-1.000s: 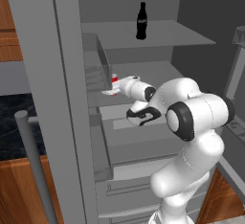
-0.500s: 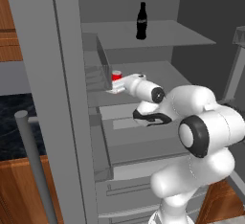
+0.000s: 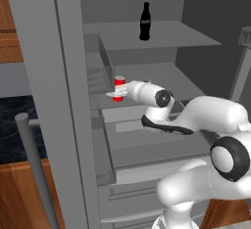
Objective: Open the fridge, grab two sodas, and place both sodas inside the bowl with ice on the dining counter.
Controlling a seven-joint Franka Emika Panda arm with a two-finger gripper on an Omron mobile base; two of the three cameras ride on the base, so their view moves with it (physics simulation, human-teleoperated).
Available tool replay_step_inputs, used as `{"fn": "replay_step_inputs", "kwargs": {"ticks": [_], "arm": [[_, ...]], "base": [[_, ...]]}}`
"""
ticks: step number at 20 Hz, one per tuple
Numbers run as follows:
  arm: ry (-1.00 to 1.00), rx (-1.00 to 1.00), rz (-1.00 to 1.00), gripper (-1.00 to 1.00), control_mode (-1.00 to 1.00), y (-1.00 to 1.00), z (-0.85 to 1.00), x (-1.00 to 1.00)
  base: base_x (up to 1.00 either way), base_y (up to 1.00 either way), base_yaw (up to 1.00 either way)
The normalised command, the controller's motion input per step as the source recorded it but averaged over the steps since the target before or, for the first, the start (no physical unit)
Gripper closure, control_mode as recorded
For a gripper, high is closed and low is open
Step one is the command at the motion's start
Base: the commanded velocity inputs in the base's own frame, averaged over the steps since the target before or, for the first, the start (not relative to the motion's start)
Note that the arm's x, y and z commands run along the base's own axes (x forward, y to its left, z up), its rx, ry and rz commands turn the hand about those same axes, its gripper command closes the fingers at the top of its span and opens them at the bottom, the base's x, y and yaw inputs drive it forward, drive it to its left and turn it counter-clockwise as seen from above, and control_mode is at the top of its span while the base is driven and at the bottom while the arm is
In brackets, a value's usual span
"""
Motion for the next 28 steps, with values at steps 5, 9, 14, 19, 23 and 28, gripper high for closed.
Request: {"fn": "replay_step_inputs", "kwargs": {"ticks": [5,9,14,19,23,28], "arm": [[0.27,-0.06,-0.03,1.0,-1.0,-0.18,0.7,-0.19],[0.26,-0.08,-0.05,1.0,-1.0,-0.24,0.65,-0.15],[0.12,-0.11,-0.09,1.0,-1.0,-0.14,0.04,-0.45],[0.0,-0.09,-0.1,1.0,-1.0,-0.17,-0.07,-0.71],[0.0,-0.04,-0.1,1.0,-1.0,-0.38,0.0,-0.72],[0.0,-0.01,-0.09,1.0,-1.0,-0.35,0.0,-0.77]], "base": [[0.0,0.0,0.0],[0.0,0.0,0.0],[0.0,0.0,0.0],[0.0,0.0,0.0],[0.0,0.0,0.0],[0.0,0.0,0.0]]}}
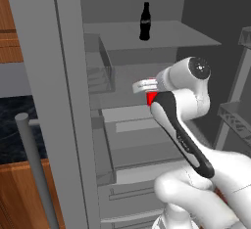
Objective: Open the fridge, grab two sodas, and place both sodas inside the bowl with ice on the dining counter.
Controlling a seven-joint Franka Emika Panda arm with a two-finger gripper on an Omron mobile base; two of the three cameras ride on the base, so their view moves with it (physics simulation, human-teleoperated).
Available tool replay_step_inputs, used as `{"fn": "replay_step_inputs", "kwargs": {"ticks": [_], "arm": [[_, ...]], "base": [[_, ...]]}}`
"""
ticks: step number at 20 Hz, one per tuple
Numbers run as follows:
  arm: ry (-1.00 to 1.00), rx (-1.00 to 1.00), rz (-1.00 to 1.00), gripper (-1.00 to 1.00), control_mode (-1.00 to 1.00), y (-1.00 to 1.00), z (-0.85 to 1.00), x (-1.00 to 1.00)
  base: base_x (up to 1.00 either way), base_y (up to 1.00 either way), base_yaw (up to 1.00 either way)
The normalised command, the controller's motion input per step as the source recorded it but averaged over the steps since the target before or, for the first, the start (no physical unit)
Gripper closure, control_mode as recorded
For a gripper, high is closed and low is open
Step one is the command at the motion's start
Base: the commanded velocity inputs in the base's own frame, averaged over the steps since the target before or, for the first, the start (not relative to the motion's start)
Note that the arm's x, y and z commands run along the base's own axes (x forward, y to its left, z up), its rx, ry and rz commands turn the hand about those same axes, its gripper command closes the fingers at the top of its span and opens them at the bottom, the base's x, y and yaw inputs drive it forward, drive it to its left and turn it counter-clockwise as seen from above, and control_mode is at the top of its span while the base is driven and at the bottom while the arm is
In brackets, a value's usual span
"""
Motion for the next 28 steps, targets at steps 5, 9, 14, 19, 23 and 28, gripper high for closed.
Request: {"fn": "replay_step_inputs", "kwargs": {"ticks": [5,9,14,19,23,28], "arm": [[0.0,0.0,-0.1,1.0,-1.0,-0.25,-0.02,-0.72],[0.0,0.0,-0.07,1.0,1.0,-0.22,-0.12,-0.6],[0.0,0.0,0.0,1.0,1.0,0.0,0.0,0.0],[0.0,0.0,0.0,1.0,1.0,0.0,0.0,0.0],[0.0,0.0,0.0,1.0,1.0,0.0,0.0,0.0],[0.0,0.0,0.0,1.0,1.0,0.0,0.0,0.0]], "base": [[0.0,0.0,0.0],[-0.22,-0.05,-0.03],[-0.97,-0.05,-0.18],[-0.88,-0.2,0.05],[-0.96,-0.33,0.33],[-1.0,-0.49,0.29]]}}
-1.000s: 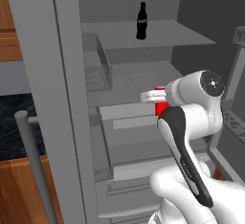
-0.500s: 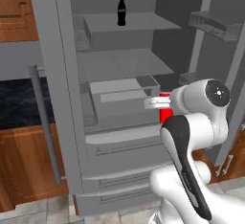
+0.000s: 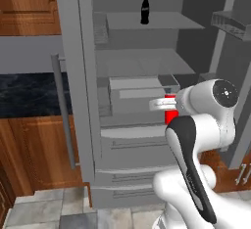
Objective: Open the fridge, grab two sodas, and place both sodas inside the bowl with ice on the dining counter.
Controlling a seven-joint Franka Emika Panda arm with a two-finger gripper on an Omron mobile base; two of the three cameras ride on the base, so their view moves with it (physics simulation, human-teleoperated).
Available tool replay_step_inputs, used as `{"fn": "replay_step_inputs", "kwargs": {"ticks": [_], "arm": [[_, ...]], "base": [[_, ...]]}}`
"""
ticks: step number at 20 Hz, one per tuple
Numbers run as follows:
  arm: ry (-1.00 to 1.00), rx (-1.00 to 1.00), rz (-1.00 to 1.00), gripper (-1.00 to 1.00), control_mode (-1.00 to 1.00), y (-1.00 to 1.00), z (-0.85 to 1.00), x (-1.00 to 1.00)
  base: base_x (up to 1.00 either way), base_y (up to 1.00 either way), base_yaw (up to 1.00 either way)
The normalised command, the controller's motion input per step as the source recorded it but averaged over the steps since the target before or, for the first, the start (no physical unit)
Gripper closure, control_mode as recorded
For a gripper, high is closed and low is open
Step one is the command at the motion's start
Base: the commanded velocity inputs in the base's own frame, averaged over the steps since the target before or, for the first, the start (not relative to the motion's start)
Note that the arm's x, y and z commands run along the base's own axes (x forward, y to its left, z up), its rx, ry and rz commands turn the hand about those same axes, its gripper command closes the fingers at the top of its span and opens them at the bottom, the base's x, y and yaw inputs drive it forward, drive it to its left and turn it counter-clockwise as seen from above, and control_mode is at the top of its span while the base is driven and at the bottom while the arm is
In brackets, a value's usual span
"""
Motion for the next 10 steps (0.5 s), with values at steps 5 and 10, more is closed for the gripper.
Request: {"fn": "replay_step_inputs", "kwargs": {"ticks": [5,10], "arm": [[0.0,0.0,0.0,1.0,1.0,0.0,0.0,0.0],[0.0,0.0,0.0,1.0,1.0,0.0,0.0,0.0]], "base": [[-0.92,-0.49,0.29],[-0.44,-0.93,0.24]]}}
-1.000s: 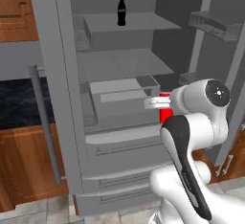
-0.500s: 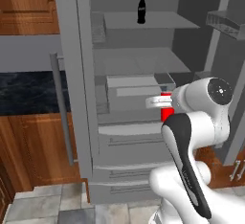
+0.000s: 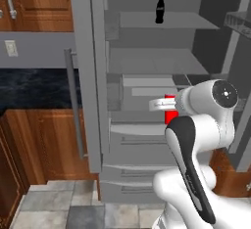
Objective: Open the fridge, grab two sodas, and place both sodas inside the bowl with ice on the dining counter.
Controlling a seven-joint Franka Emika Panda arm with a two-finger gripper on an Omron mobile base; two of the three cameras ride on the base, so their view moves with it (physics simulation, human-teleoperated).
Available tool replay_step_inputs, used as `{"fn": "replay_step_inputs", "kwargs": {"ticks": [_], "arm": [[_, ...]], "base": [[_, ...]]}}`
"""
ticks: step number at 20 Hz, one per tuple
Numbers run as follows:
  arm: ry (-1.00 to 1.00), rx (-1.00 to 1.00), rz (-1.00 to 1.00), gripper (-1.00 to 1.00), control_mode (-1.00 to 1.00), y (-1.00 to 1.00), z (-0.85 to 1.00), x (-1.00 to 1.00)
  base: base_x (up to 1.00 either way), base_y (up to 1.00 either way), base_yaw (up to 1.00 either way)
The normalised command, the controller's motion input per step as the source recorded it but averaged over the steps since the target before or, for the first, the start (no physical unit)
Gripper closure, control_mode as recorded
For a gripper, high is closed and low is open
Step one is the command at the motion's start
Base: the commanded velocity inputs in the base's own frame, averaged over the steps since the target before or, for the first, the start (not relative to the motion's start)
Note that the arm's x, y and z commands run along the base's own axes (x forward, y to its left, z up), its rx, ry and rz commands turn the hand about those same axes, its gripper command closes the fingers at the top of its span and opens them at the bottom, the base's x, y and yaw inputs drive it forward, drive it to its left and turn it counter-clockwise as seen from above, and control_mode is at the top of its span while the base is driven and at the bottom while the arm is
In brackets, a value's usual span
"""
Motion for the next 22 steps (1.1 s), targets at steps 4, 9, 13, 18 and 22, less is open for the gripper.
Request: {"fn": "replay_step_inputs", "kwargs": {"ticks": [4,9,13,18,22], "arm": [[0.0,0.0,0.0,1.0,1.0,0.0,0.0,0.0],[0.0,0.0,0.0,1.0,1.0,0.0,0.0,0.0],[0.0,0.0,0.0,1.0,1.0,0.0,0.0,0.0],[0.0,0.0,0.0,1.0,1.0,0.0,0.0,0.0],[0.0,0.0,0.0,1.0,1.0,0.0,0.0,0.0]], "base": [[-0.21,-0.96,0.28],[0.29,-0.83,0.21],[-0.41,-0.21,0.34],[-0.72,-0.05,0.51],[-0.66,0.08,0.26]]}}
